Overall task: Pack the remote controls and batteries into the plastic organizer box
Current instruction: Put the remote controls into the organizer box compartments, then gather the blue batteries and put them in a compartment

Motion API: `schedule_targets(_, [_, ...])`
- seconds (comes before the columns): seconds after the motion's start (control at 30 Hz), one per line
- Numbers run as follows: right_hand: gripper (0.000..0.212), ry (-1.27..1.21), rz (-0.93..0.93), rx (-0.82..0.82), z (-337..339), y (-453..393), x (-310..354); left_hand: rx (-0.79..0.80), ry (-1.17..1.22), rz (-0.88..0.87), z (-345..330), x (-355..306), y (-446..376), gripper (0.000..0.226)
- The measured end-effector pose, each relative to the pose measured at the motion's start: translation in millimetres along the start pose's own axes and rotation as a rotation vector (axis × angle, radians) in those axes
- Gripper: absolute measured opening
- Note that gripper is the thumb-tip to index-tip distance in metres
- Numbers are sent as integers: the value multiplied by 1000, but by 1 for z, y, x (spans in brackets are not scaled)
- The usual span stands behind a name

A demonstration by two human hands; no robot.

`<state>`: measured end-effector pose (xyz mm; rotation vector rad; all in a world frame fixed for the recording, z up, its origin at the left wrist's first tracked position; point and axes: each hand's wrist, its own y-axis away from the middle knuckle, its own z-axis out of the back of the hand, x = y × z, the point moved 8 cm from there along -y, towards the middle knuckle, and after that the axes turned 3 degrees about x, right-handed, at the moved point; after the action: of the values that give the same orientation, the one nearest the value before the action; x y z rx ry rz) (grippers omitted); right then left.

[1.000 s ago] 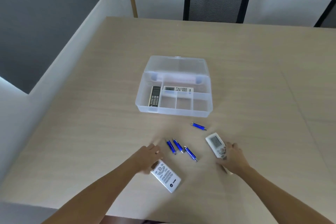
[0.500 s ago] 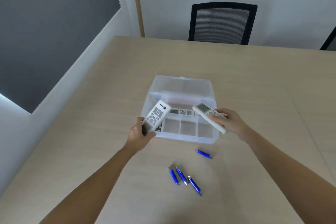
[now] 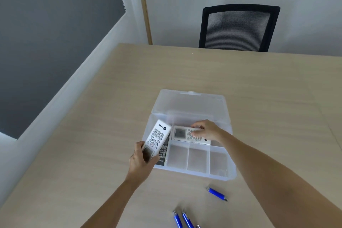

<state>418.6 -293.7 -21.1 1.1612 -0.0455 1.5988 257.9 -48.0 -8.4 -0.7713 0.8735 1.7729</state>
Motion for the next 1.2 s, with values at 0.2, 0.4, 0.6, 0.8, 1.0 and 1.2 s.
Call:
schedule_targets(0.2, [23, 256, 18, -12, -20, -10, -12, 7, 3, -12, -3, -1, -2, 48])
schedule_targets(0.4, [37, 370, 250, -530, 13, 44, 2, 56, -39, -75, -8, -32, -18, 51])
schedule_targets(0.6, [37, -113, -174, -565, 23, 91, -108, 376, -475, -231, -71, -84, -79, 58])
schedule_targets(0.8, [39, -135, -137, -569, 14, 95, -103, 483, -817, -343, -123, -90, -107, 42])
schedule_targets(1.0, [37, -93, -180, -614, 13, 92, -108, 504, -1018, -389, -126, -81, -110, 40])
schedule_targets(1.2, [42, -135, -179, -561, 12, 93, -106, 399, -1102, -470, -110, -88, -105, 36])
